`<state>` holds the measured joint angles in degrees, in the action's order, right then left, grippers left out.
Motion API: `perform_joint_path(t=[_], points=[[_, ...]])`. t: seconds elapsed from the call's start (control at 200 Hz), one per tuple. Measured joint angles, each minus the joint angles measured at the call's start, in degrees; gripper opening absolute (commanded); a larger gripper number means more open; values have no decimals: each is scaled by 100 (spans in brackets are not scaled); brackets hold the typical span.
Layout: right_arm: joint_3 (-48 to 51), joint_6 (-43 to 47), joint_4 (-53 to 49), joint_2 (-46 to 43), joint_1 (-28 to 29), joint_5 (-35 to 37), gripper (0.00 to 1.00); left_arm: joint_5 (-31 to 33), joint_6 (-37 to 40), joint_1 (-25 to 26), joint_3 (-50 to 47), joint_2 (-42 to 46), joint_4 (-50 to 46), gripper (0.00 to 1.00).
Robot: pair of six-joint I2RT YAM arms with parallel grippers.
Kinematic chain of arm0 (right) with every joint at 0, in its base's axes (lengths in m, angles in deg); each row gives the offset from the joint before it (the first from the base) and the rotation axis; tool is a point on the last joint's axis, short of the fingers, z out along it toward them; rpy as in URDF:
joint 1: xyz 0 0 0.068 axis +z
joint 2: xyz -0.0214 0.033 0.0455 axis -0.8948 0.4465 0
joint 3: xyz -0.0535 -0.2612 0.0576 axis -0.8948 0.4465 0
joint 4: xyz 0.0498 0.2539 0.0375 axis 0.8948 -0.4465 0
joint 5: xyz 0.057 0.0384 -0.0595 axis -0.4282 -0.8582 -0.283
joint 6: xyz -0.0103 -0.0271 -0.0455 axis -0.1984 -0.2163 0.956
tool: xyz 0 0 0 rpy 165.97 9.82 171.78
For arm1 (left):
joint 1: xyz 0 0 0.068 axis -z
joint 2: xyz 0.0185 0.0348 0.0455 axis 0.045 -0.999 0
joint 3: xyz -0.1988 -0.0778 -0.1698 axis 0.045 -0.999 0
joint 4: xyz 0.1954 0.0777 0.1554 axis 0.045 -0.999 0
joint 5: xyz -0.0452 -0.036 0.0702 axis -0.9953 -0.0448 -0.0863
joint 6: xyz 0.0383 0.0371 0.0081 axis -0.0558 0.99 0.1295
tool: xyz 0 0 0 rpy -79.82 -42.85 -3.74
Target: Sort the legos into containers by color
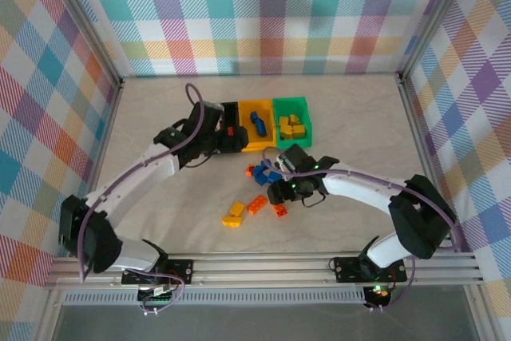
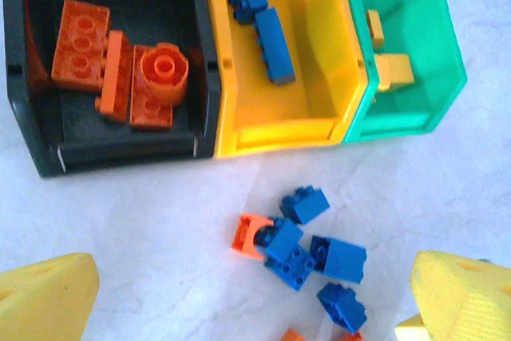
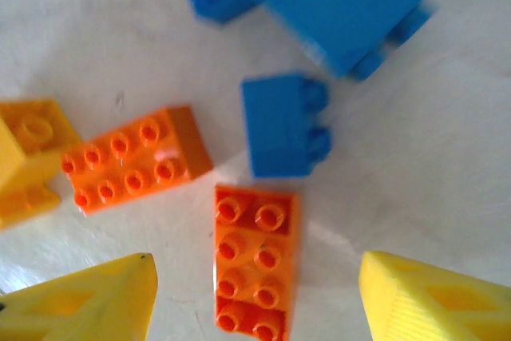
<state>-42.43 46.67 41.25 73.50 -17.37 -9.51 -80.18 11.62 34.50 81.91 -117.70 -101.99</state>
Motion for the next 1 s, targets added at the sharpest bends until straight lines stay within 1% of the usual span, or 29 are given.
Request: perform_joint_path(t=[0.075, 0.16, 0.26, 0.315, 0.42, 0.5, 0.625, 0.745, 0.82, 0.9, 1.0], points=[[33, -13, -37, 164, 278, 83, 68, 9, -96, -13, -415, 304, -13, 100], [35, -24, -59, 337, 437, 240, 67, 26, -199, -17, -813, 590, -81, 100], [35, -52, -79, 557, 549, 492, 62, 31, -269, -17, -1167, 918, -184, 100], [20, -72, -96, 603, 570, 621, 56, 52, -291, -17, -1292, 1064, -245, 100], [9, -149, -146, 610, 575, 785, 42, 127, -352, -17, -1440, 1263, -326, 100], [11, -140, -166, 608, 575, 828, 33, 186, -378, -17, -1526, 1357, -369, 100], [11, -153, -162, 531, 575, 861, 25, 275, -398, -20, -1613, 1434, -459, 100], [-2, -107, -240, 271, 575, 852, 23, 332, -409, -24, -1681, 1464, -474, 100], [-205, 22, -400, 146, 575, 813, 22, 354, -439, -28, -1786, 1532, -476, 100], [-748, 214, -538, 201, 573, 761, 21, 376, -490, -33, -1934, 1657, -514, 100], [-1744, 459, -509, 544, 494, 627, 21, 387, -529, -35, -2044, 1788, -643, 100]])
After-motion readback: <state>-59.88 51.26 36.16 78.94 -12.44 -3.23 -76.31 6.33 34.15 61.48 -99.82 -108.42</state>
